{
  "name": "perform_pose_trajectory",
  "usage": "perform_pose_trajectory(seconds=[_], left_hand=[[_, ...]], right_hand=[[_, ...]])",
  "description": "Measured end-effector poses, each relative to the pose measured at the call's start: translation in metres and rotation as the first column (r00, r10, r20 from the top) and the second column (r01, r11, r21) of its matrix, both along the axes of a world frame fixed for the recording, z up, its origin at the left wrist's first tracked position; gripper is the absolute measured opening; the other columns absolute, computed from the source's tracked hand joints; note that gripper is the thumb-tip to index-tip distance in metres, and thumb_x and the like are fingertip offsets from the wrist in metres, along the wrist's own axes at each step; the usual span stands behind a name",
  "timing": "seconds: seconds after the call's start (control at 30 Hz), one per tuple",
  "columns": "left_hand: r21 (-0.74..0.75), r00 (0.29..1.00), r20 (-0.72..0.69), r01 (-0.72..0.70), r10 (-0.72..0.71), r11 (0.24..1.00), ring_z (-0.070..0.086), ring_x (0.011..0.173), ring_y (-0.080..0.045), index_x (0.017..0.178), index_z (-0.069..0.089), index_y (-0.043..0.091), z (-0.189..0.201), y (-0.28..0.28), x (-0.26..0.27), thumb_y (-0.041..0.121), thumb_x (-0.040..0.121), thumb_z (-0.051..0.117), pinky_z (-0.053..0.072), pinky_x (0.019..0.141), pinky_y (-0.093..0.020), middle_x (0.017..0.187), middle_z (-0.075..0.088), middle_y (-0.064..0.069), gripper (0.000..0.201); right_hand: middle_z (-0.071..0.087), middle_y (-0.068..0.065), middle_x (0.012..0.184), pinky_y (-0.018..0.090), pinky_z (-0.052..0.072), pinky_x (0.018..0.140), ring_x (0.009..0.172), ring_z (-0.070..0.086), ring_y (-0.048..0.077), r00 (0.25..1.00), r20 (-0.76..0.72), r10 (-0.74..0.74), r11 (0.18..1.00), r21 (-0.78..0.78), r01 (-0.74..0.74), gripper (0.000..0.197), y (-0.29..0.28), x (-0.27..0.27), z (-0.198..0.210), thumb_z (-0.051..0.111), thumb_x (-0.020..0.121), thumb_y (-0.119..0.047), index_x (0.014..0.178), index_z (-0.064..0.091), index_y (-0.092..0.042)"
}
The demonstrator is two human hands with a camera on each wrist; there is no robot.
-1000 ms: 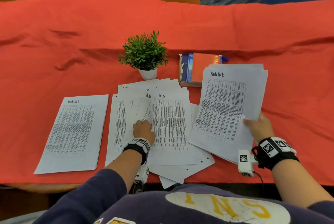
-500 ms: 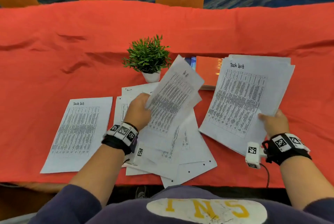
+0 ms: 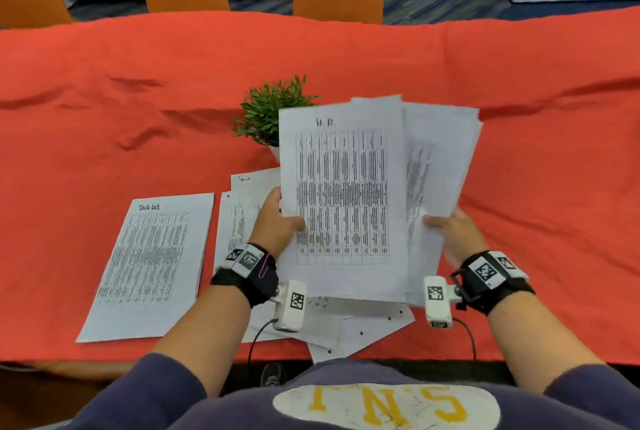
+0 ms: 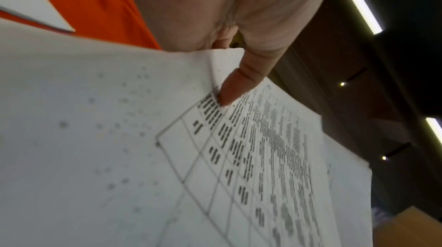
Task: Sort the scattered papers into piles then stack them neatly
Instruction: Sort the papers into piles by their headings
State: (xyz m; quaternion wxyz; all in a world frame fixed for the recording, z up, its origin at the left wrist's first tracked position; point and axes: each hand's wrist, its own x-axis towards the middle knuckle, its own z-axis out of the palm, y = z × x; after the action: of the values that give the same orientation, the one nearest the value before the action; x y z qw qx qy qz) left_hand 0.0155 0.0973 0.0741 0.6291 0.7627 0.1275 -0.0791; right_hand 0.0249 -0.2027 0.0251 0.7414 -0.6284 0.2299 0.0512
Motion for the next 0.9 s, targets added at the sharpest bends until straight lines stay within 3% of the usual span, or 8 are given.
perform_pose_trajectory(seconds=[0.13, 0.23, 0.33, 0.43, 0.6, 0.7, 0.8, 0.9], left_hand=[[-0.051, 0.994, -0.104, -0.030, 0.024, 0.998, 0.057, 0.093, -0.007, 0.135, 0.036, 0.022, -0.021, -0.010, -0.005, -0.016, 0.076, 0.054, 0.047, 0.067, -0.021, 0.115, 0.057, 0.003, 0.072], [-0.079, 0.973, -0.217, -0.093, 0.073, 0.993, 0.057, 0.101, -0.017, 0.141, 0.028, 0.019, -0.037, -0.010, -0.003, -0.005, 0.083, 0.056, 0.047, 0.082, -0.029, 0.123, 0.053, -0.002, 0.069], [0.012, 0.961, -0.273, -0.053, 0.054, 0.999, 0.056, 0.107, -0.023, 0.133, 0.042, 0.012, -0.048, -0.008, -0.003, 0.006, 0.087, 0.059, 0.047, 0.097, -0.041, 0.114, 0.059, -0.001, 0.050], [0.057, 0.975, -0.218, -0.025, 0.037, 0.998, 0.058, 0.107, -0.020, 0.129, 0.044, 0.018, -0.046, -0.012, -0.007, -0.002, 0.087, 0.053, 0.051, 0.091, -0.035, 0.121, 0.059, -0.002, 0.048], [0.088, 0.995, -0.085, -0.051, 0.058, 0.995, 0.050, 0.075, 0.002, 0.129, 0.040, 0.023, -0.032, -0.019, -0.009, -0.009, 0.089, 0.045, 0.042, 0.048, -0.002, 0.103, 0.056, 0.008, 0.051], [0.101, 0.991, 0.058, -0.124, 0.119, 0.987, 0.055, 0.087, -0.002, 0.131, 0.040, 0.020, -0.019, -0.018, -0.009, -0.006, 0.089, 0.045, 0.043, 0.059, -0.002, 0.105, 0.057, 0.011, 0.050], [0.056, 0.975, 0.156, -0.171, 0.160, 0.984, 0.055, 0.110, -0.016, 0.135, 0.037, 0.023, -0.008, -0.018, -0.013, 0.000, 0.088, 0.048, 0.049, 0.088, -0.027, 0.125, 0.055, 0.000, 0.054], [-0.008, 0.962, 0.203, -0.184, 0.181, 0.983, 0.059, 0.103, -0.009, 0.131, 0.040, 0.017, -0.004, -0.019, -0.022, -0.001, 0.087, 0.054, 0.052, 0.080, -0.021, 0.117, 0.058, 0.000, 0.049]], right_hand=[[0.075, 0.004, 0.077, 0.026, 0.056, 0.063, 0.066, 0.070, 0.019, 0.993, -0.040, 0.113, 0.993, 0.037, -0.112, 0.031, 0.023, -0.011, 0.003, 0.048, 0.082, 0.013, 0.106, 0.061, -0.001], [0.070, 0.012, 0.080, 0.020, 0.053, 0.054, 0.057, 0.068, 0.012, 0.990, -0.065, 0.126, 0.991, 0.046, -0.123, 0.024, 0.032, -0.016, 0.003, 0.044, 0.084, 0.010, 0.095, 0.062, -0.003], [0.068, 0.014, 0.085, 0.030, 0.054, 0.069, 0.067, 0.068, 0.015, 0.985, -0.104, 0.138, 0.990, 0.048, -0.134, 0.017, 0.032, -0.015, -0.004, 0.049, 0.088, -0.008, 0.092, 0.064, -0.001], [0.072, 0.008, 0.108, 0.040, 0.051, 0.092, 0.098, 0.068, 0.021, 0.967, -0.123, 0.222, 0.975, 0.061, -0.216, 0.041, 0.034, -0.015, -0.005, 0.047, 0.096, -0.042, 0.115, 0.064, -0.011], [0.068, 0.004, 0.117, 0.043, 0.049, 0.097, 0.106, 0.066, 0.020, 0.906, -0.012, 0.423, 0.874, -0.257, -0.412, 0.026, 0.040, -0.011, 0.003, 0.061, 0.089, -0.014, 0.114, 0.062, -0.023], [0.069, 0.003, 0.110, 0.028, 0.054, 0.088, 0.093, 0.067, 0.005, 0.917, 0.099, 0.386, 0.885, -0.320, -0.338, 0.026, 0.042, -0.005, 0.020, 0.063, 0.087, -0.004, 0.109, 0.063, -0.019], [0.069, -0.002, 0.100, 0.014, 0.053, 0.073, 0.080, 0.067, -0.006, 0.929, 0.186, 0.319, 0.920, -0.296, -0.257, 0.027, 0.046, -0.002, 0.037, 0.062, 0.086, 0.001, 0.110, 0.063, -0.011], [0.071, -0.008, 0.094, 0.017, 0.054, 0.073, 0.081, 0.069, -0.002, 0.922, 0.216, 0.321, 0.924, -0.284, -0.256, 0.027, 0.049, -0.004, 0.044, 0.066, 0.082, 0.002, 0.101, 0.067, -0.018]])
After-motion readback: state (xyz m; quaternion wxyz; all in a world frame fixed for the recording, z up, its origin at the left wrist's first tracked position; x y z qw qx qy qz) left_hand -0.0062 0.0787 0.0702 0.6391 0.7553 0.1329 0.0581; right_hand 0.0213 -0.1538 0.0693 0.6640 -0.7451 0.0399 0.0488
